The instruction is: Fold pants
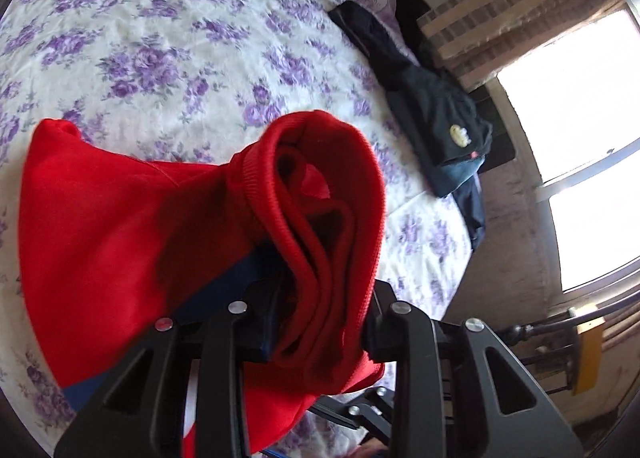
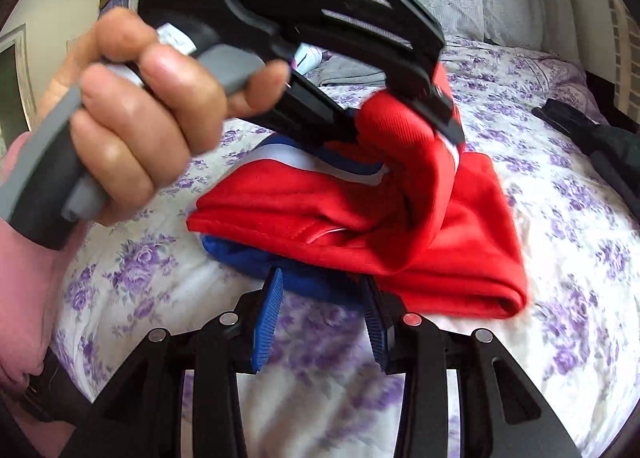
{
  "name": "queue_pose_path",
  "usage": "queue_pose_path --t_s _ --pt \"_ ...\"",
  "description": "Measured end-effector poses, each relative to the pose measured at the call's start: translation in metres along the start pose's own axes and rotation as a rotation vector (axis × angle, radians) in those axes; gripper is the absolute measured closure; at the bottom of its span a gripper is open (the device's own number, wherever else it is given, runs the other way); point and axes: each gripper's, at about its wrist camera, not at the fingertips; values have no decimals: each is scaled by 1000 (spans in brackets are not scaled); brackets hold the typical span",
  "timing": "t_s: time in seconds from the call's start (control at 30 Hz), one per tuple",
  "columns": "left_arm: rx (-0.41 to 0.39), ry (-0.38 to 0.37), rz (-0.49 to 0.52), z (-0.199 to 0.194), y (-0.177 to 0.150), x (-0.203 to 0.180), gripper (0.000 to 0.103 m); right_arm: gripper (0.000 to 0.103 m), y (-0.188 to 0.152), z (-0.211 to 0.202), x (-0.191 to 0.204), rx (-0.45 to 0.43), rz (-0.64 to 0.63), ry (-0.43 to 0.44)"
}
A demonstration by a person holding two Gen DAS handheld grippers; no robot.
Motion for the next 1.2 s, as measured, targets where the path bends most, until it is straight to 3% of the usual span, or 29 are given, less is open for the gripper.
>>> queue_pose_path --t_s 0.07,0.13,0.23,0.3,0.33,0.37,0.43,0.47,0.57,0.67,0.87,0.9,1.0,1.2 --pt "16 18 19 6 1 -8 55 63 -1 -4 -6 1 14 23" --pt "23 10 34 5 4 -17 46 63 -2 -11 -10 4 4 43" --pt "-7 -4 59 -17 6 -29 45 61 0 -32 -19 -24 -12 53" --pt "-96 -1 99 -49 4 -37 40 52 4 -53 -28 -79 4 51" --pt "-156 28 116 -67 1 -38 30 50 8 -62 -33 -114 21 49" --pt "-241 83 131 -89 -4 -36 22 49 12 -70 -37 -152 46 41" --pt "-361 204 137 -119 -17 -28 19 49 24 -81 -52 -236 98 6" --pt "-384 236 128 -127 -23 -21 19 49 30 -81 -57 -263 120 -20" --pt "-365 226 69 -130 -38 10 19 49 44 -66 -70 -259 160 -83" --pt "-334 243 41 -115 -52 30 20 49 54 -46 -79 -206 171 -81" --pt "-277 266 104 -76 -89 47 20 50 58 -14 -74 -93 127 -141" --pt "-271 266 111 -73 -91 46 20 65 58 -9 -73 -73 112 -165" --pt "-244 291 130 -58 -97 47 20 87 56 -4 -72 -26 79 -210" --pt "-240 275 137 -54 -102 52 20 88 44 -27 -85 -33 162 -179"
Point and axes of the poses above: each gripper's, at about its wrist camera, not at the fingertips, and z roughly the way its jaws point, x to its left, y to its top, and after that the axes turned 2 degrees about y, right-handed
